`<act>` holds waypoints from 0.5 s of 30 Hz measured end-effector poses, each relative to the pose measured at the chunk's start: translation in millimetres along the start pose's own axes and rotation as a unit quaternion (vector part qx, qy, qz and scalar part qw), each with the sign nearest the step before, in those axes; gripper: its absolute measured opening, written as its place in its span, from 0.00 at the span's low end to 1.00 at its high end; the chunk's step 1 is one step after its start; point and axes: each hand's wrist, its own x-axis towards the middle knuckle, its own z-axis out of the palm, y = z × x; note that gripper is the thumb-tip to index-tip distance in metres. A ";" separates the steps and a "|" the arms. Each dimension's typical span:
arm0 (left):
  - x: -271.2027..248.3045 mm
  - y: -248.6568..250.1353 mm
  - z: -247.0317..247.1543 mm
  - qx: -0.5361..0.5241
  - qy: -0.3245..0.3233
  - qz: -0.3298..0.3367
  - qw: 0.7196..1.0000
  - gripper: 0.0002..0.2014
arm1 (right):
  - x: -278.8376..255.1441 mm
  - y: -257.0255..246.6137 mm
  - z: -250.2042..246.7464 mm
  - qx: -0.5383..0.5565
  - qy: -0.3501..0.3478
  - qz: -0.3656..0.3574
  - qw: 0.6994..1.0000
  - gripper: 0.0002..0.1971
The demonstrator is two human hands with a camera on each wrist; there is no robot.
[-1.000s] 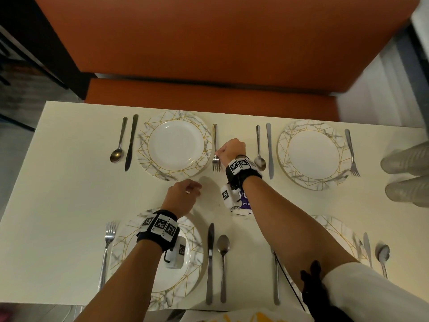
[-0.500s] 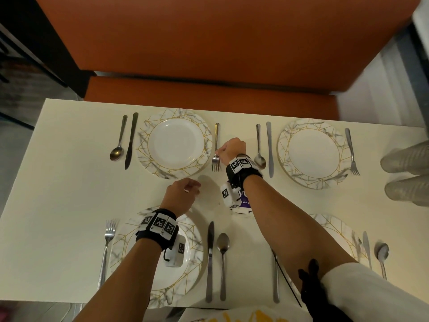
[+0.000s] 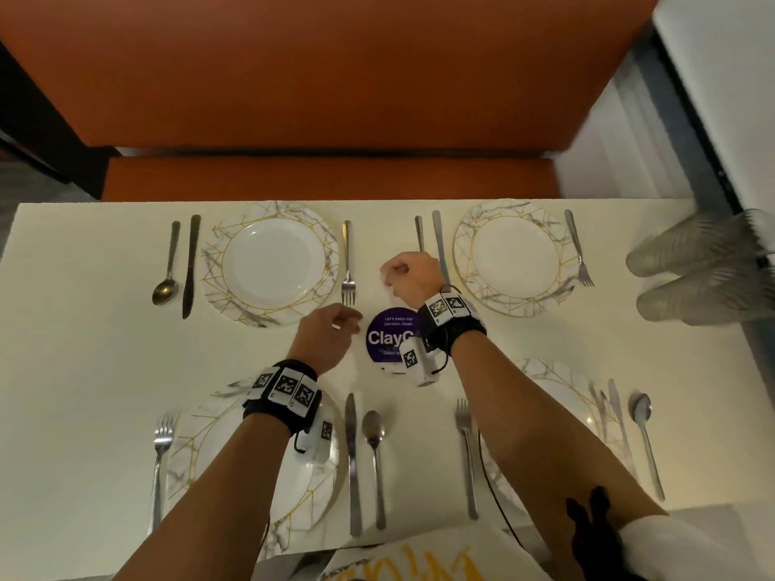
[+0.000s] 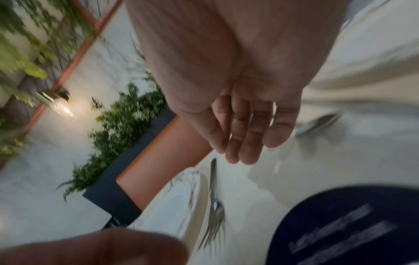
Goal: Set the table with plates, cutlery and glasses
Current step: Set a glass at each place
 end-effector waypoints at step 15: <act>-5.0 260.0 188.6 0.090 -0.068 0.253 0.961 0.08 | -127.9 154.5 -282.3 0.060 0.229 -0.031 0.971 0.08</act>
